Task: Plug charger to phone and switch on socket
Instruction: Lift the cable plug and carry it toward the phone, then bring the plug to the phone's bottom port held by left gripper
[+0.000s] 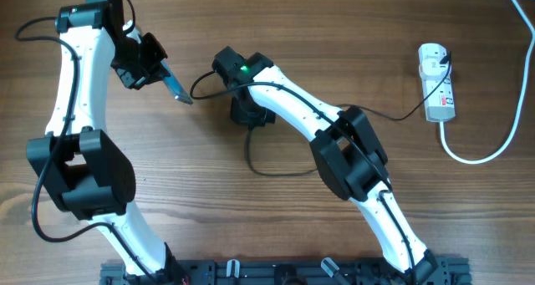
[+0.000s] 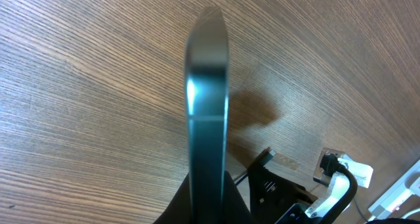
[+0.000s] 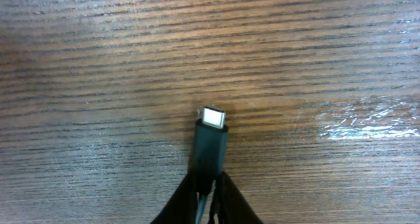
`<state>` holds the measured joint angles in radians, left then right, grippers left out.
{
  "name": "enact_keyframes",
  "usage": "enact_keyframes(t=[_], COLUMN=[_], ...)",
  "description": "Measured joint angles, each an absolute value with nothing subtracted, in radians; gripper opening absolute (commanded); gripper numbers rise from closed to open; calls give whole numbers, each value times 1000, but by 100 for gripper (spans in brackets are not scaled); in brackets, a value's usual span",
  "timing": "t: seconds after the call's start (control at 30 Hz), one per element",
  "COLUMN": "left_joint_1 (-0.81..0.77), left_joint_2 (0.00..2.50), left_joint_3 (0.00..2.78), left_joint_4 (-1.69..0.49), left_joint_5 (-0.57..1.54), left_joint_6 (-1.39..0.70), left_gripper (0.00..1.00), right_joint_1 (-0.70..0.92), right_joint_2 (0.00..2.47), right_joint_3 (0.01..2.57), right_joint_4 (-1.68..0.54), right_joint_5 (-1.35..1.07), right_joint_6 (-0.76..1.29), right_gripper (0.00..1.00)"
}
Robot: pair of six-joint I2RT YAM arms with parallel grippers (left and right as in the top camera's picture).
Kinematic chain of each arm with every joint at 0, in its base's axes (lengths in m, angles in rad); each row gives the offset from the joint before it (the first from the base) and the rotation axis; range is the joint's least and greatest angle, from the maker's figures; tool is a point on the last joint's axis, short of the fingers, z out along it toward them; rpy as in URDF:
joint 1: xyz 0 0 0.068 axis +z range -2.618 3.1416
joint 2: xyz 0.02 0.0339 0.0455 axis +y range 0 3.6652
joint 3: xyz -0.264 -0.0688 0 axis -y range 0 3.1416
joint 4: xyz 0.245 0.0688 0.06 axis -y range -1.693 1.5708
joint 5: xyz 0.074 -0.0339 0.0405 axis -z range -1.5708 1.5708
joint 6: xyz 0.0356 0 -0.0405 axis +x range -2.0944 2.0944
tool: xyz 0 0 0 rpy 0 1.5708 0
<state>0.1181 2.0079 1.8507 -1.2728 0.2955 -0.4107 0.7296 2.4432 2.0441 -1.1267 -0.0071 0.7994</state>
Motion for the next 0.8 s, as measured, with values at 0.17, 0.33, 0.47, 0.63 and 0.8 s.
enact_keyframes(t=[0.17, 0.33, 0.47, 0.63, 0.8], left_joint_1=[118, 118, 118, 118, 118], left_joint_2=[2008, 2008, 2008, 2008, 2008], left_joint_3=[1851, 1851, 1850, 1850, 1850], left_joint_4=[-1273, -1254, -1151, -928, -860], left_joint_5=[296, 400, 696, 1064, 1310], left_joint_6=[-409, -292, -144, -92, -114], left_gripper=[4, 4, 4, 4, 4], right_joint_1=[730, 723, 715, 733, 763], right_joint_2=[2443, 2422, 2253, 1994, 1963], right_joint_3=[2043, 2030, 2017, 2019, 2019], right_joint_4=[-1121, -1121, -1171, -1272, -1274], right_joint_5=[-6, -3, -50, -178, -232], right_joint_6=[804, 708, 540, 368, 324], right_gripper=[4, 4, 4, 4, 4])
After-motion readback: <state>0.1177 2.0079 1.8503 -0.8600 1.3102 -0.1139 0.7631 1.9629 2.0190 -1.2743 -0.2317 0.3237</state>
